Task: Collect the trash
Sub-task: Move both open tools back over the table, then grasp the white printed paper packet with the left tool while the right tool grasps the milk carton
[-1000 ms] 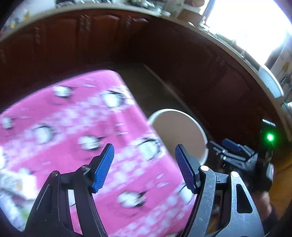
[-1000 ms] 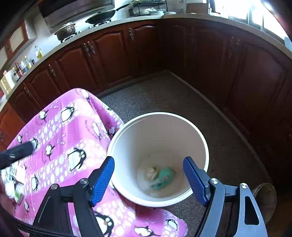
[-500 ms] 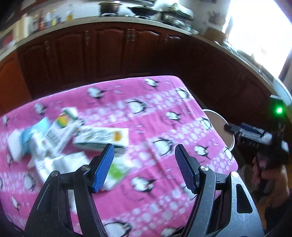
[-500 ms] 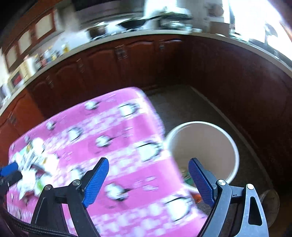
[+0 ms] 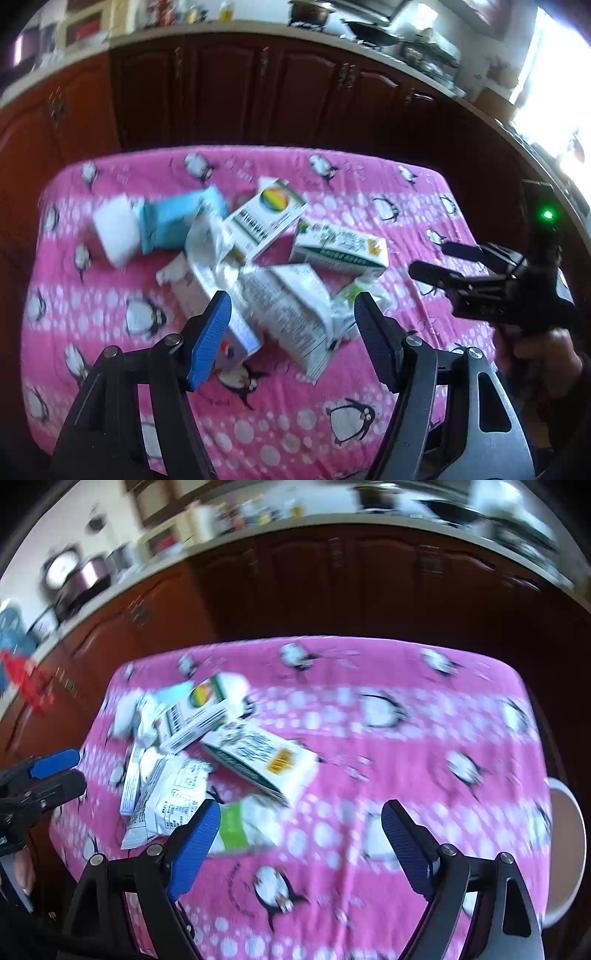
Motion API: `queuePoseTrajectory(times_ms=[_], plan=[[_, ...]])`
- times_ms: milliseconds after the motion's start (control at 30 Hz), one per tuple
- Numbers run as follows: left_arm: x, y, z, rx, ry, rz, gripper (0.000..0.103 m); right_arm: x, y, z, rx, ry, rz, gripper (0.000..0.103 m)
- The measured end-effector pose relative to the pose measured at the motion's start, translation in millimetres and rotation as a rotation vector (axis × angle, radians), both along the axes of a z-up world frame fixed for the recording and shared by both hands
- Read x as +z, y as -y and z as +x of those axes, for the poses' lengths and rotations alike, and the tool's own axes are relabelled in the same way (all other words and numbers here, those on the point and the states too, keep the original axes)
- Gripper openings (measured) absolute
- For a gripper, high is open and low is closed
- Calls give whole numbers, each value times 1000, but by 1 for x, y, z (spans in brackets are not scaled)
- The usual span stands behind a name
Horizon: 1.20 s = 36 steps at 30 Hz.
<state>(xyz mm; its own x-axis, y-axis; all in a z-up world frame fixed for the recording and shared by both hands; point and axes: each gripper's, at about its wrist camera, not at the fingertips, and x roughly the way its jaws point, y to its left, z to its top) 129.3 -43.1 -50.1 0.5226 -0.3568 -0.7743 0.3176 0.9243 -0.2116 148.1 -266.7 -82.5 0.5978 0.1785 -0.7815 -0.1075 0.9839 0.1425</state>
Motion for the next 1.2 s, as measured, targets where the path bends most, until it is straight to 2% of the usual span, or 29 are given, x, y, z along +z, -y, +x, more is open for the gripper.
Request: queuePoseTrajectory(times_ms=[100, 233, 533, 567, 633, 767, 933, 1067, 1133, 1167, 1200], plan=[[-9, 1, -1, 18, -30, 1, 68, -8, -11, 22, 96, -1, -15, 87], [-24, 7, 4, 31, -123, -41, 68, -24, -22, 47, 199, -38, -65, 87], [-57, 25, 34, 127, -238, -32, 68, -58, -25, 89, 309, -106, -128, 87], [-60, 27, 38, 133, -251, -25, 68, -60, -23, 93, 318, -113, -110, 85], [-65, 30, 42, 132, -265, -16, 68, -66, -24, 99, 341, -133, -64, 71], [-71, 33, 47, 134, -271, -20, 67, -68, -19, 96, 326, -123, -50, 62], [-75, 37, 44, 96, -284, -30, 41, -63, 20, 64, 247, -120, -27, 61], [-71, 45, 34, 32, -260, -12, 33, -64, 54, 34, 158, -173, 2, 61], [-68, 48, 31, 18, -250, -14, 31, -64, 62, 23, 151, -182, 4, 65], [-64, 49, 29, 14, -242, -19, 31, -62, 63, 20, 134, -178, -6, 75], [-61, 50, 28, 10, -236, -23, 30, -60, 64, 18, 125, -170, -2, 79]])
